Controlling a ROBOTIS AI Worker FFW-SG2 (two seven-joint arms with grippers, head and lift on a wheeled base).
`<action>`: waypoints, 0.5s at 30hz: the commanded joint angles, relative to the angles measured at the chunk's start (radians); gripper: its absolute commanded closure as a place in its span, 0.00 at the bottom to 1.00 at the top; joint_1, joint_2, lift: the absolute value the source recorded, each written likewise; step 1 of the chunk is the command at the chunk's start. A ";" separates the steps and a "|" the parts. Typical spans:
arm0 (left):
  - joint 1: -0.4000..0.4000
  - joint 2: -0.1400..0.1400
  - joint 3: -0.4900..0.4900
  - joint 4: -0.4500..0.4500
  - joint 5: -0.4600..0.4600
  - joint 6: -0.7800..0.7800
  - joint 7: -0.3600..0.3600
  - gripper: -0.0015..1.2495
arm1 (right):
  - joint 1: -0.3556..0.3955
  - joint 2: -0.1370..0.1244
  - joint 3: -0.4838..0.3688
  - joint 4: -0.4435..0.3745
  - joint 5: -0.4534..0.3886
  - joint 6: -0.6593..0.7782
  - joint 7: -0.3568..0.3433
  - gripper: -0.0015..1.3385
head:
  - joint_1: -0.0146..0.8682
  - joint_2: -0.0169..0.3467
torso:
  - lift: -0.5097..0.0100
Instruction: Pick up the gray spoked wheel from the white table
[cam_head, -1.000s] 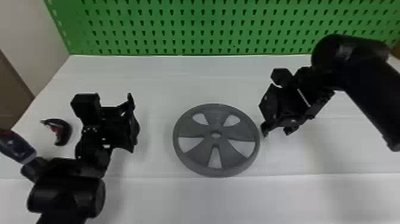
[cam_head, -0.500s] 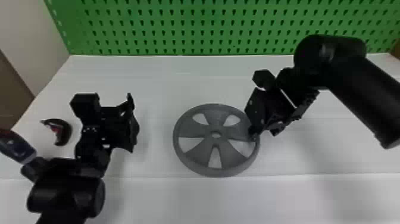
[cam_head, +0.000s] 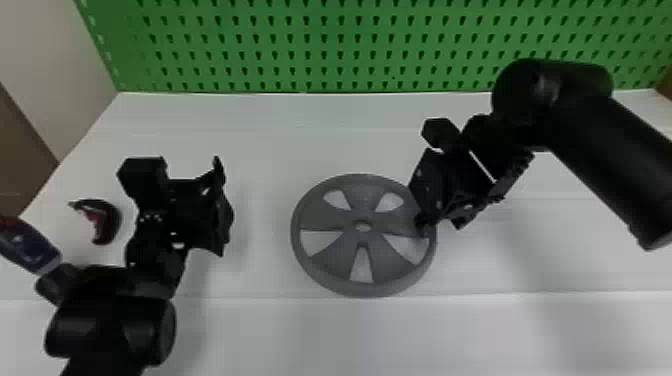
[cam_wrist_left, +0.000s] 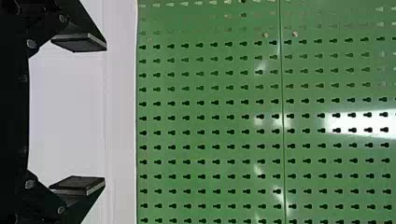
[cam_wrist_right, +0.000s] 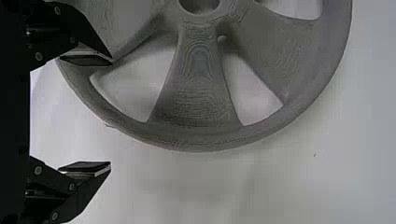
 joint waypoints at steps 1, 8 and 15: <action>0.000 0.000 0.002 0.000 0.000 0.000 0.000 0.20 | 0.011 0.006 -0.041 0.012 0.006 0.003 0.000 0.35 | 0.93 0.17 | 0.79; -0.001 0.000 -0.002 0.000 0.000 0.000 0.002 0.20 | 0.021 0.040 -0.138 0.072 0.066 0.003 0.000 0.35 | 0.93 0.17 | 0.79; -0.001 0.000 -0.002 0.000 0.000 0.006 0.002 0.20 | 0.031 0.066 -0.204 0.071 0.163 0.003 0.000 0.35 | 0.93 0.17 | 0.79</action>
